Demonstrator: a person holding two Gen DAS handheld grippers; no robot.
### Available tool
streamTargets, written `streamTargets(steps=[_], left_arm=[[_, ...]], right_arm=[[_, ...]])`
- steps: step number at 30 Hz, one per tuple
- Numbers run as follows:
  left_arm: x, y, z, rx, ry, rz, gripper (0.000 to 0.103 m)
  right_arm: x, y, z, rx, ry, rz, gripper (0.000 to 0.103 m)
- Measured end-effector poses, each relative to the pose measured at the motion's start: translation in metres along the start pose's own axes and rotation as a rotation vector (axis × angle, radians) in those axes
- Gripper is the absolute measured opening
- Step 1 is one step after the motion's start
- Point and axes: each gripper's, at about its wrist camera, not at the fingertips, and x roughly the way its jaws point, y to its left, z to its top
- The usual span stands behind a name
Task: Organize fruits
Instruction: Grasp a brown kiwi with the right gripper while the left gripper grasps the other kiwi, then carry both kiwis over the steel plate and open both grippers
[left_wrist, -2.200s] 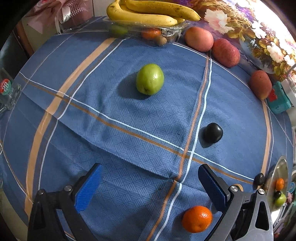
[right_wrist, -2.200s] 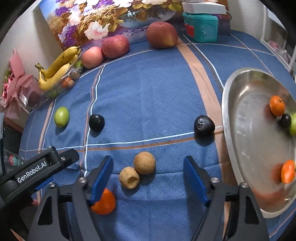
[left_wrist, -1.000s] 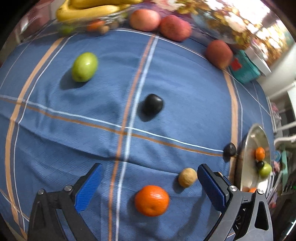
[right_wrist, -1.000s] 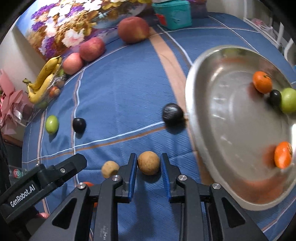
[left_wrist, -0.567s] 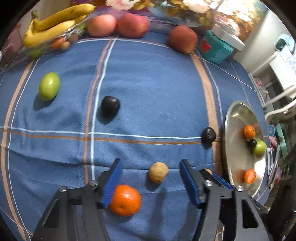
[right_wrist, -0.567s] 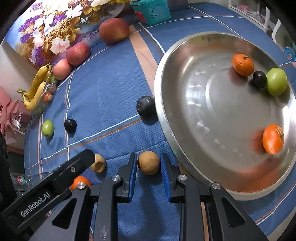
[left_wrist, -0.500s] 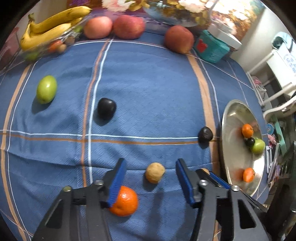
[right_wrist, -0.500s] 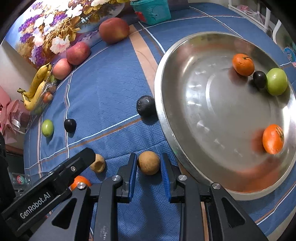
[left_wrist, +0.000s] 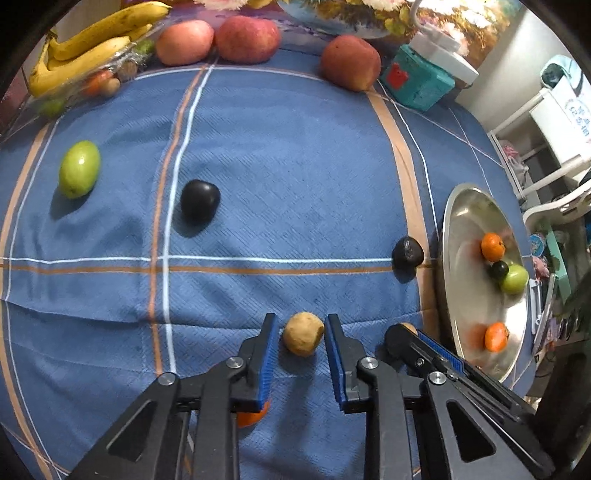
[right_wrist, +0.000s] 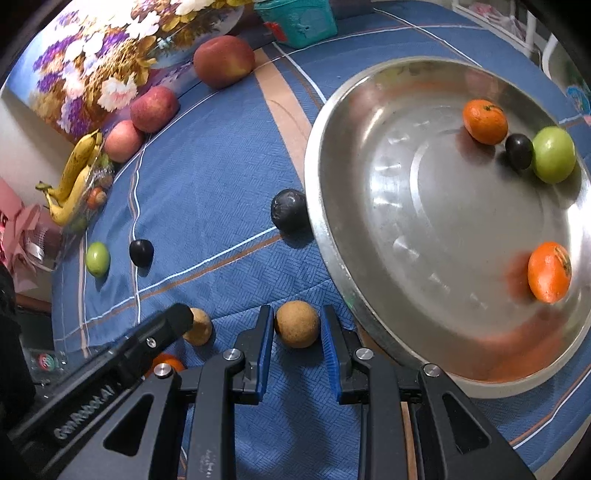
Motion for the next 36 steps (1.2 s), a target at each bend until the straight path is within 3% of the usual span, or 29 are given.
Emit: streamTargets(steps=[5,19,36], left_arm=[[0.002,-0.006,0.000,0.027,-0.005,0.013,0.023],[-0.037,0.015,0.012,-0.041,-0.126,-0.045,0.023],[-0.044,0.003,0.011,-0.032,-0.146,-0.081,0.023]], right_arm=[[0.000,0.000,0.000,-0.002,0.000,0.000,0.027],[-0.021,0.007,0.002,-0.008,-0.049,0.048,0.027],[-0.041,0.000,0.010,0.010,-0.109,0.034,0.027]])
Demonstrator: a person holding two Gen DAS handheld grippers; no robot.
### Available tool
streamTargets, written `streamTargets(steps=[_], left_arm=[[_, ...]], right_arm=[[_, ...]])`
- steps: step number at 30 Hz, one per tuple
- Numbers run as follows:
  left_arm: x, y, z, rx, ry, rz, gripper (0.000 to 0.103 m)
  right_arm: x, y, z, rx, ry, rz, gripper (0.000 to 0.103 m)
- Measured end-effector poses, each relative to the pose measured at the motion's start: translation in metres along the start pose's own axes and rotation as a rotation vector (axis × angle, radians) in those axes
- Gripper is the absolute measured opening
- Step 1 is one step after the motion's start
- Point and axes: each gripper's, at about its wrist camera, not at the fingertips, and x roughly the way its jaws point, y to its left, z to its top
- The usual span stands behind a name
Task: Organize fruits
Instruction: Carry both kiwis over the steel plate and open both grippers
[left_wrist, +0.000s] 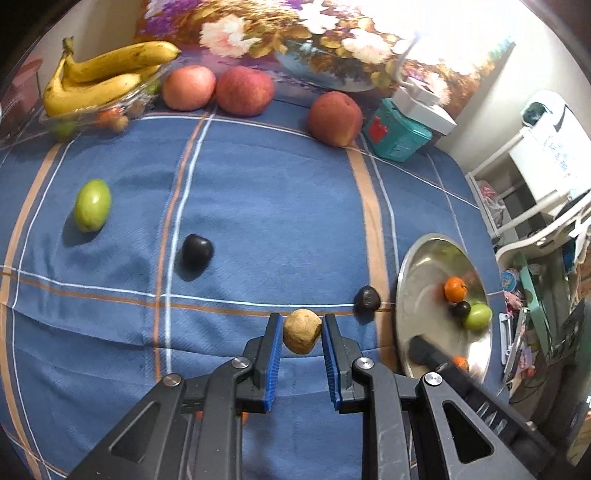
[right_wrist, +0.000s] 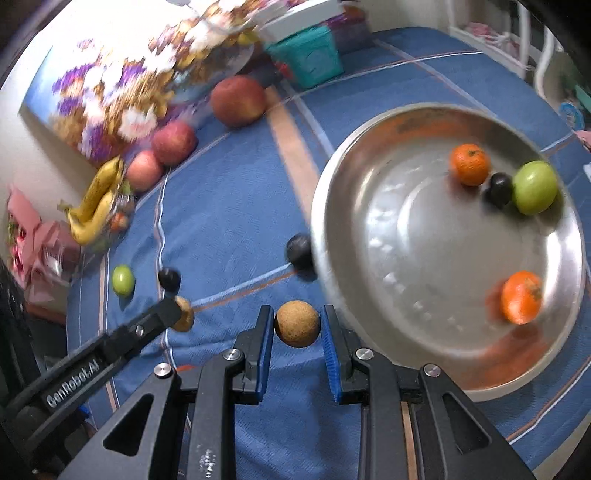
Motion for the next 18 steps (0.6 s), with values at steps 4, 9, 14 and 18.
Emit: streamTargets(steps=[4,9,14,18], left_arm=[[0.001,-0.024,-0.006,0.060,-0.005,-0.021,0.023],[0.007,-0.067,-0.020,0.178,-0.006,-0.066,0.023],[0.018,-0.099,-0.036,0.289,0.001,-0.082,0.023],[0.023,-0.114,-0.045,0.348,-0.009,-0.082,0.023]], right_arm=[[-0.025,-0.022,0.013,0.021,-0.112,-0.151,0.027],[-0.044,-0.061,0.022,0.126,-0.190,-0.264,0.027],[-0.049,-0.087,0.026,0.196,-0.204,-0.286,0.027],[-0.048,-0.094,0.026,0.212,-0.195,-0.278,0.027]])
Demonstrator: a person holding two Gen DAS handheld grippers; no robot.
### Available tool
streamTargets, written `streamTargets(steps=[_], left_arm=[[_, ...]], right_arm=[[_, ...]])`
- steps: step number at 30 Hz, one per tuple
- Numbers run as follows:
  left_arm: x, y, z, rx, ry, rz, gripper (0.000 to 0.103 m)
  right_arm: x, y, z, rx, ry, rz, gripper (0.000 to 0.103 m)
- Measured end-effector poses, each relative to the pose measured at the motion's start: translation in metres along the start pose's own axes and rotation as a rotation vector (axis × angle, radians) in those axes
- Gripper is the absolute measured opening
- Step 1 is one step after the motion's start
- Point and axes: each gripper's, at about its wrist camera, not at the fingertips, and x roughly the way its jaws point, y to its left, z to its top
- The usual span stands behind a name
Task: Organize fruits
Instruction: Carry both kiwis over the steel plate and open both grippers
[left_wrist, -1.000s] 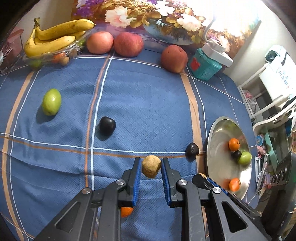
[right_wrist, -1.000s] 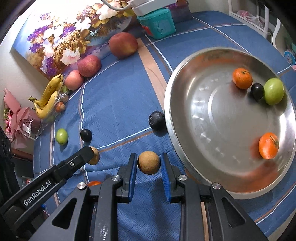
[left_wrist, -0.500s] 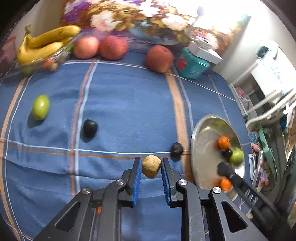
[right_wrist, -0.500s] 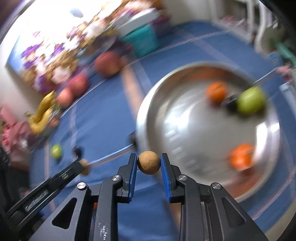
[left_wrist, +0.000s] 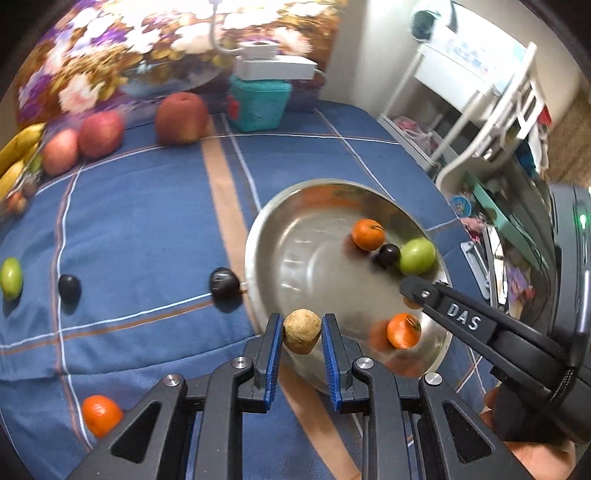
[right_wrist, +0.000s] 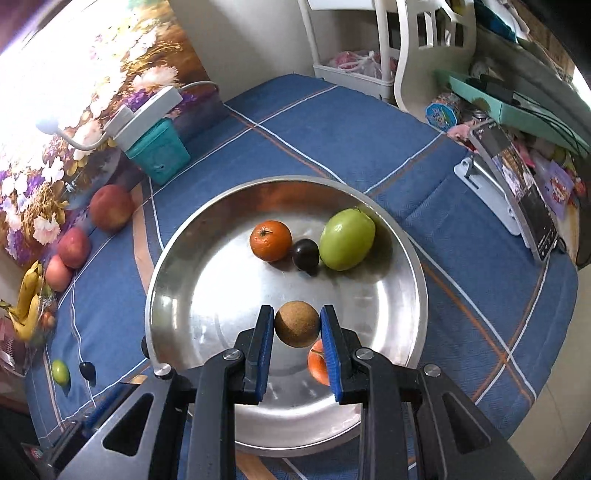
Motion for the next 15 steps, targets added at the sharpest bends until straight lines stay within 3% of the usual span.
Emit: streamTargets(steps=[15], left_arm=[[0.013,-0.006,-0.006,0.032,-0.020,0.008,0.023]], right_arm=[[0.012,0.017,-0.009,-0.077,0.032,0.021,0.027]])
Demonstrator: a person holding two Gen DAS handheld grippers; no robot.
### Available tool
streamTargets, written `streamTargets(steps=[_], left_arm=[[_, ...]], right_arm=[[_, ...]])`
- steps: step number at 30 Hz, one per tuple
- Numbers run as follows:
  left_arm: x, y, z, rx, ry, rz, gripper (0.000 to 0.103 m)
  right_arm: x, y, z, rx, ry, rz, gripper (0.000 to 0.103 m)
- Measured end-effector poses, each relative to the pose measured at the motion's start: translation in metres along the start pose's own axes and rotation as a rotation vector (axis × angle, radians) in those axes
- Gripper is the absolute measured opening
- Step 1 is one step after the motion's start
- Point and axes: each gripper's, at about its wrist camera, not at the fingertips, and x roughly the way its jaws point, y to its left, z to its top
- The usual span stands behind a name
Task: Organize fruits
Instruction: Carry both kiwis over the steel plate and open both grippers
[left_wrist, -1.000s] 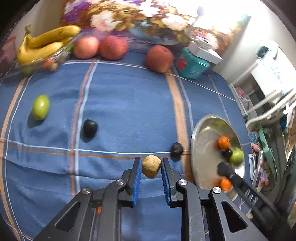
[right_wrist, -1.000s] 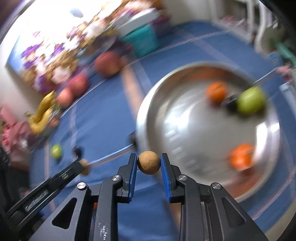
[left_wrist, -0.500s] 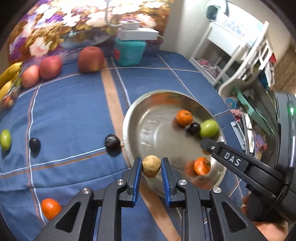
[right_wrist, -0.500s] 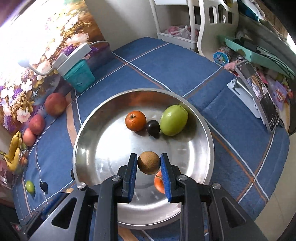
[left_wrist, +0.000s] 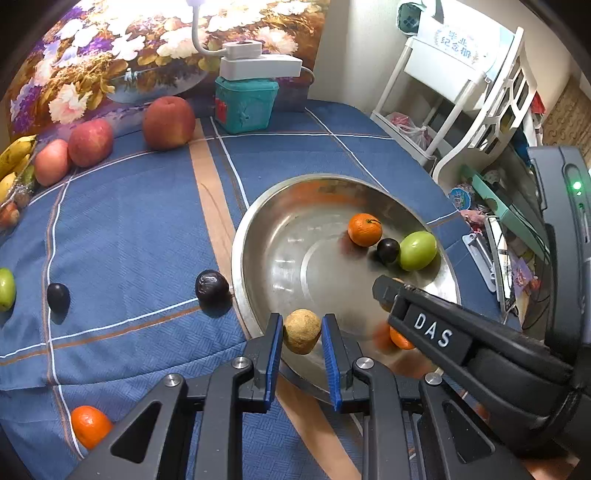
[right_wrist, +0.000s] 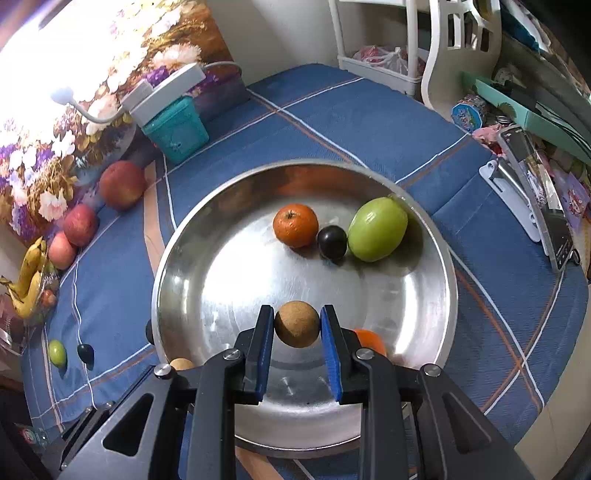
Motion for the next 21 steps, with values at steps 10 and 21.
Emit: streamTargets(steps=[10,21], left_arm=[[0.0027,0.0019,-0.0004,-0.011,0.004,0.015,0.025],[0.0035,0.0052,-0.0013,-0.030,0.011,0.026,0.033]], right_arm=[[0.0043,0.0034,-0.0022,-0.012,0.015,0.002,0.027],[0.0026,-0.0015,-0.0006,0.011,-0.002,-0.006,0.045]])
